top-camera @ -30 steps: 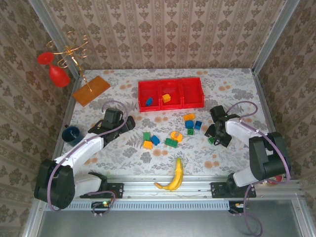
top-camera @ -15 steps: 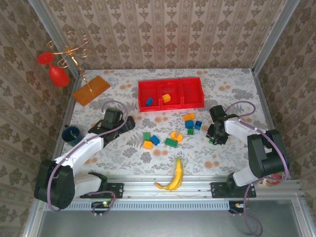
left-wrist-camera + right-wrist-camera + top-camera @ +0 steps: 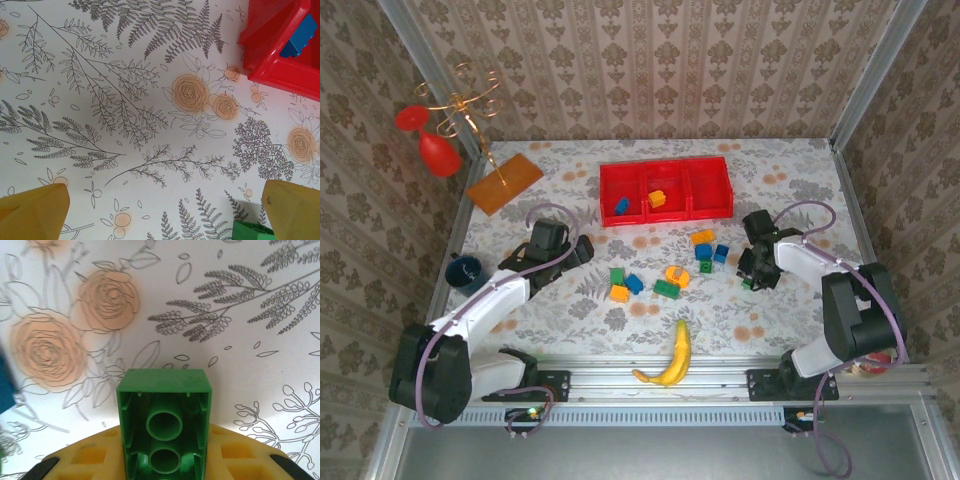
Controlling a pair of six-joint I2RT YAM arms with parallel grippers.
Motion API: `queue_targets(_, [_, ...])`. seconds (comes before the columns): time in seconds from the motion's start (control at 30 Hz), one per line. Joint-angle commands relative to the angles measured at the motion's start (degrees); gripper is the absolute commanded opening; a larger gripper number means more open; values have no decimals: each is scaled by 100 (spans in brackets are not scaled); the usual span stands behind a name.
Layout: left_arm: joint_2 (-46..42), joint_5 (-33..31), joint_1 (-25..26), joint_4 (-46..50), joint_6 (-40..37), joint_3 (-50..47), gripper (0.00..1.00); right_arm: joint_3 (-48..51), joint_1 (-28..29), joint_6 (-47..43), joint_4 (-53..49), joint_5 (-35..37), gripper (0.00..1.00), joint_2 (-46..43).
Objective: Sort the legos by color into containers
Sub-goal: Pick up the lego from the middle-right of the table, then place the lego in the container.
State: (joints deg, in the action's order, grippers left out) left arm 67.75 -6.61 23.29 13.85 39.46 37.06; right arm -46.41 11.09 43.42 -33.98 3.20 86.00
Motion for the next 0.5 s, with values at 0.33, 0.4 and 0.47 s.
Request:
queue_targets(0.33, [23,64,-9,19,-70,86,100,-1578,353,-689,-504,600,13,42])
queue_targets(0.4, [11,75,-9,22,-79,91,100,-1943,418,-839,-521,633,13,251])
queue_targets(0.47, [-5,89,-18,29,-79,77,100,-2320,483,-985,-540,687,13,510])
